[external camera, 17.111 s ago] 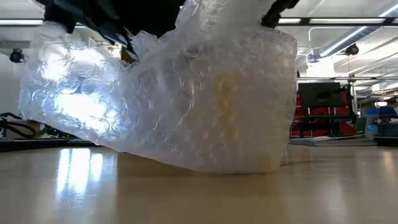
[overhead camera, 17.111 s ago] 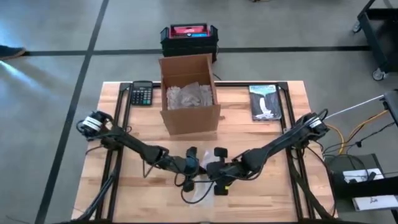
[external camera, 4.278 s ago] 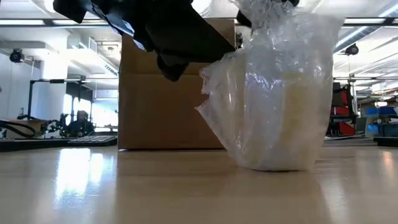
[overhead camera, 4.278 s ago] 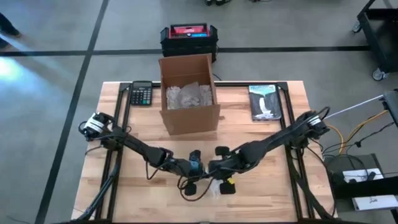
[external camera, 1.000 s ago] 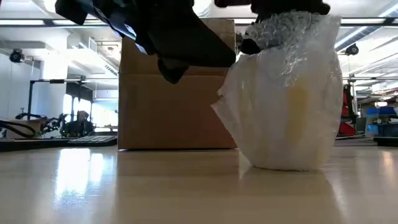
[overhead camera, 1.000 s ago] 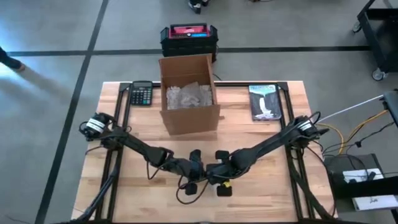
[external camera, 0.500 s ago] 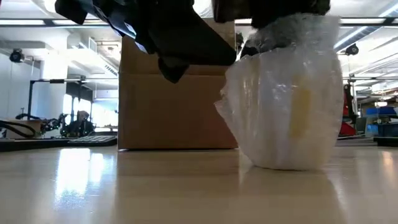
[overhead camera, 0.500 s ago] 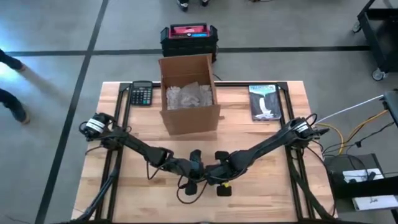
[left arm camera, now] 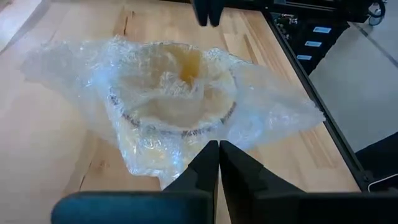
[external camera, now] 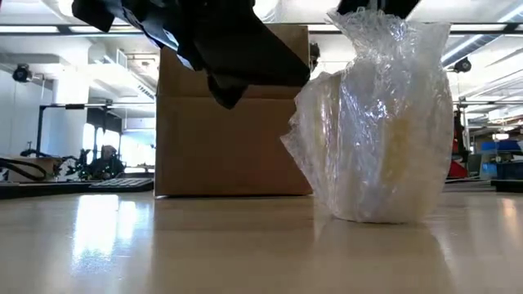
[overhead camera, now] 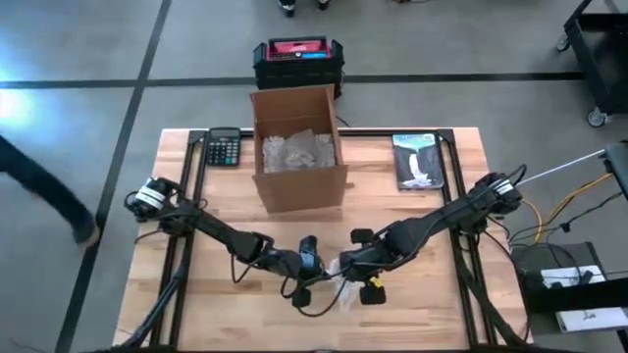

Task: Wrap mug
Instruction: Put the wrapped yellow mug into the brown cardboard box

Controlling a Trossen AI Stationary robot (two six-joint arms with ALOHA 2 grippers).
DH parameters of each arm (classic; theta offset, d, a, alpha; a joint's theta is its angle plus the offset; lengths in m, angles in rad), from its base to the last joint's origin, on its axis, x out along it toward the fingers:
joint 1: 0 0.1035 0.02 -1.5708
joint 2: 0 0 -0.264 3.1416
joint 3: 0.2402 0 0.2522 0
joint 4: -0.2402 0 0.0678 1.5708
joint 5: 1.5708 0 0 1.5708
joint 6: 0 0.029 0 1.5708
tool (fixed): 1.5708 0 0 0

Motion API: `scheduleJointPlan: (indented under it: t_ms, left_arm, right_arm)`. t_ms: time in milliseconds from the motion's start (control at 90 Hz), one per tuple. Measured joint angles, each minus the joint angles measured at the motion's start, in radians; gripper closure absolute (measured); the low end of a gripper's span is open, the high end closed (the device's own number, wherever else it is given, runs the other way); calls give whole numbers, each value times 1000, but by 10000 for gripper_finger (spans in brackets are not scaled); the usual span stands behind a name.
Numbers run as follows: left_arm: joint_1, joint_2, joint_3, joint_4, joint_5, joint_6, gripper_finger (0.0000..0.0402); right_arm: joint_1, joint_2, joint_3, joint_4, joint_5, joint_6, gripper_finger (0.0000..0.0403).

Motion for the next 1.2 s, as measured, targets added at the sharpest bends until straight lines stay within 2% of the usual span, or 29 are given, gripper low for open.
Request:
scheduleJointPlan:
  t_ms: [156, 300, 389, 489, 589, 756, 967, 1044, 1156, 1200]
  left_arm:
    - [0, 0, 0, -4, 0, 0, 402]
    - [0, 0, 0, -4, 0, 0, 402]
    - [0, 0, 0, -4, 0, 0, 402]
    - [0, 0, 0, -4, 0, 0, 402]
    - [0, 0, 0, -4, 0, 0, 402]
    - [0, 0, 0, -4, 0, 0, 402]
    - [0, 0, 0, -6, 0, 0, 402]
    - [0, 0, 0, -6, 0, 0, 402]
    - [0, 0, 0, -7, 0, 0, 402]
    - [-1, -1, 0, -10, 0, 0, 402]
  right_arm:
    - [38, 0, 0, 0, 2, -16, 327]
    - [80, -2, -22, 3, 122, -87, 253]
    - [86, -2, -50, 10, 144, -147, 216]
    - [84, -2, -80, 45, 146, -154, 191]
    - [84, -2, -112, 93, 147, -185, 184]
    - [84, 2, -188, 202, 147, -240, 203]
    - [82, 82, -222, 224, 193, -286, 245]
    - [81, 112, -213, 219, 193, -303, 283]
    - [80, 124, -184, 190, 146, -327, 372]
    - [80, 124, -165, 160, 129, -333, 387]
